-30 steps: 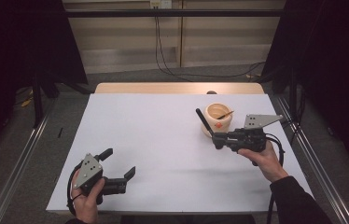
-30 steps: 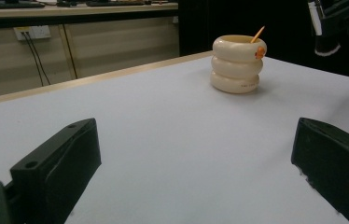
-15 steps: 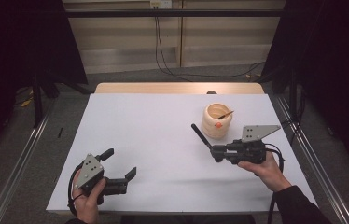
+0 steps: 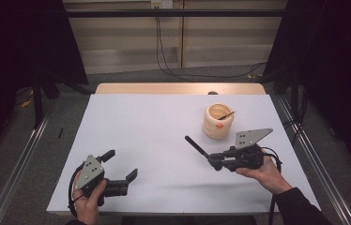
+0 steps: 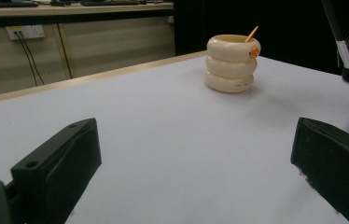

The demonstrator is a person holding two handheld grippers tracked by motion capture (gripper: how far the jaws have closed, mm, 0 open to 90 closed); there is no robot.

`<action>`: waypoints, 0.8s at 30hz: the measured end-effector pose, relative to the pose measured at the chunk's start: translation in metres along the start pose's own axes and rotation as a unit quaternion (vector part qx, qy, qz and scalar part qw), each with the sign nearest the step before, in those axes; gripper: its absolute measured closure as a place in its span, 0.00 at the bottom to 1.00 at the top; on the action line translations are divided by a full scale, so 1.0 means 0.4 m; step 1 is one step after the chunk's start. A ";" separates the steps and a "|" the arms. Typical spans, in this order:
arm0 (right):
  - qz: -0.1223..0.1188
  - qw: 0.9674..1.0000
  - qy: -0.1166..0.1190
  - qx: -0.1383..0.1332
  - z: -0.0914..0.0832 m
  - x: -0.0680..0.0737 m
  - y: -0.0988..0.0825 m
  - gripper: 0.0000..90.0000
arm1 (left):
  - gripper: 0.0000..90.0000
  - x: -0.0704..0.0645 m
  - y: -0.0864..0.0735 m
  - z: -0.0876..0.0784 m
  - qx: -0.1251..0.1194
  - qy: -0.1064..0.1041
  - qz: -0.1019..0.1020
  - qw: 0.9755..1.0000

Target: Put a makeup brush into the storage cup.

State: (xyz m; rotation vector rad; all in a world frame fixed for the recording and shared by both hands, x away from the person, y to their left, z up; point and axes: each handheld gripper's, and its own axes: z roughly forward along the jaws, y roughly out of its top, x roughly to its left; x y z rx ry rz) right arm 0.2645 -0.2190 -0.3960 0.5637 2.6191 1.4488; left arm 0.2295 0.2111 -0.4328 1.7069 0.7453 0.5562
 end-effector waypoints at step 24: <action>-0.063 0.977 0.035 0.202 0.106 0.010 0.039 0.87 | 0.02 0.002 -0.002 0.005 0.003 -0.014 -0.004 1.000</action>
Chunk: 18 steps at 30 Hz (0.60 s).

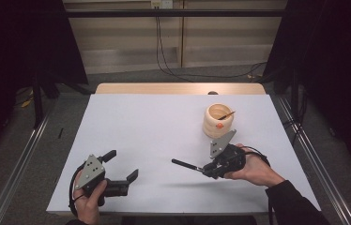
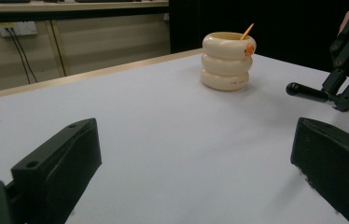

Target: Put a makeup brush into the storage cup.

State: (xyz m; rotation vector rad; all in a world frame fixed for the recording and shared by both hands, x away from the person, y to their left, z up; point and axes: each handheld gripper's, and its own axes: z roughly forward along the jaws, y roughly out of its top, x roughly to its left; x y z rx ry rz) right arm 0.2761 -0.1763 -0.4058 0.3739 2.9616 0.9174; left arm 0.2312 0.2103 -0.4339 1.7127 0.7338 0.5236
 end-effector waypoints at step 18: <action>-0.020 0.999 0.008 0.039 0.018 0.000 0.005 0.87 | 0.01 -0.005 0.013 0.002 0.002 -0.017 -0.008 1.000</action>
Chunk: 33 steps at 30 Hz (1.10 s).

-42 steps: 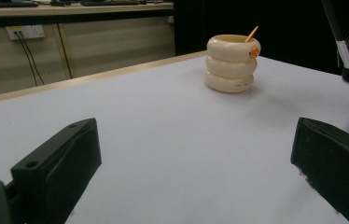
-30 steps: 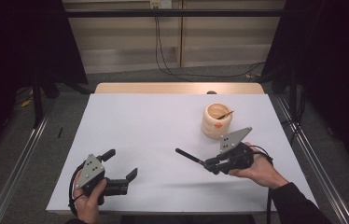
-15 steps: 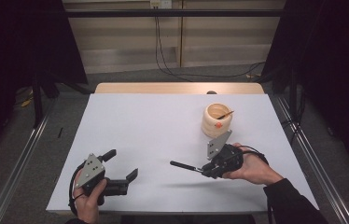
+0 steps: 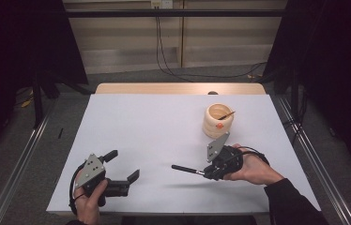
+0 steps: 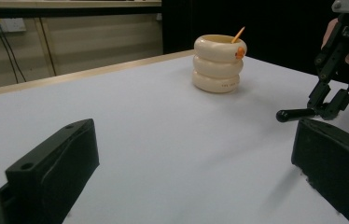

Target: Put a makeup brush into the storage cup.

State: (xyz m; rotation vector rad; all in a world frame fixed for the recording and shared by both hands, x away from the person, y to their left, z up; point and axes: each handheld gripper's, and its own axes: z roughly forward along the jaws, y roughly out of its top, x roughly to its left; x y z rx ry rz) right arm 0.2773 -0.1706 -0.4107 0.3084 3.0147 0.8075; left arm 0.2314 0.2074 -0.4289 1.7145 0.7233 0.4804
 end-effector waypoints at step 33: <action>-0.009 1.000 0.002 -0.010 -0.006 0.002 0.006 0.87 | 0.02 -0.045 0.090 0.084 0.045 -0.101 0.048 0.993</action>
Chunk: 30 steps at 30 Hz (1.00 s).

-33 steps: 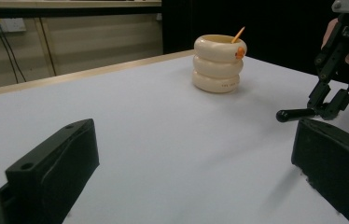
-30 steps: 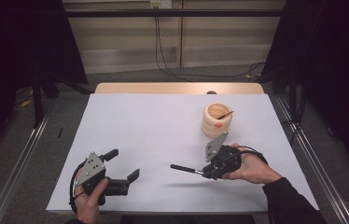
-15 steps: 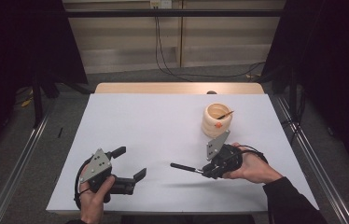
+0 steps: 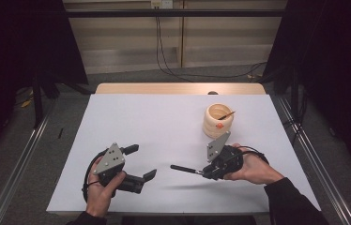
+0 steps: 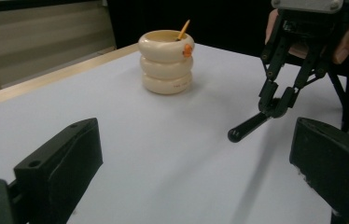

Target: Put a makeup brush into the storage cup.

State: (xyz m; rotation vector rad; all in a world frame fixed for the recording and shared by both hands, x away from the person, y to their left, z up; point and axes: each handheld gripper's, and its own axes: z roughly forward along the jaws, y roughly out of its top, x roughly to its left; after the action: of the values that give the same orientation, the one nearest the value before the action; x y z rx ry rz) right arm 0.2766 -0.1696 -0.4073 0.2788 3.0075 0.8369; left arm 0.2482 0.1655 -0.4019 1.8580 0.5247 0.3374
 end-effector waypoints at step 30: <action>-0.012 1.000 0.011 0.022 0.017 0.013 0.020 0.87 | 0.08 -0.053 0.084 0.142 0.154 -0.111 0.078 0.979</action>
State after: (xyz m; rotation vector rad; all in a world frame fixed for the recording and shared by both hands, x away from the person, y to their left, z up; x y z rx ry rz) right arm 0.2734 -0.1586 -0.4087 0.2351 3.0457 0.7793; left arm 0.2633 0.0990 -0.3891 2.2122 0.2891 0.1544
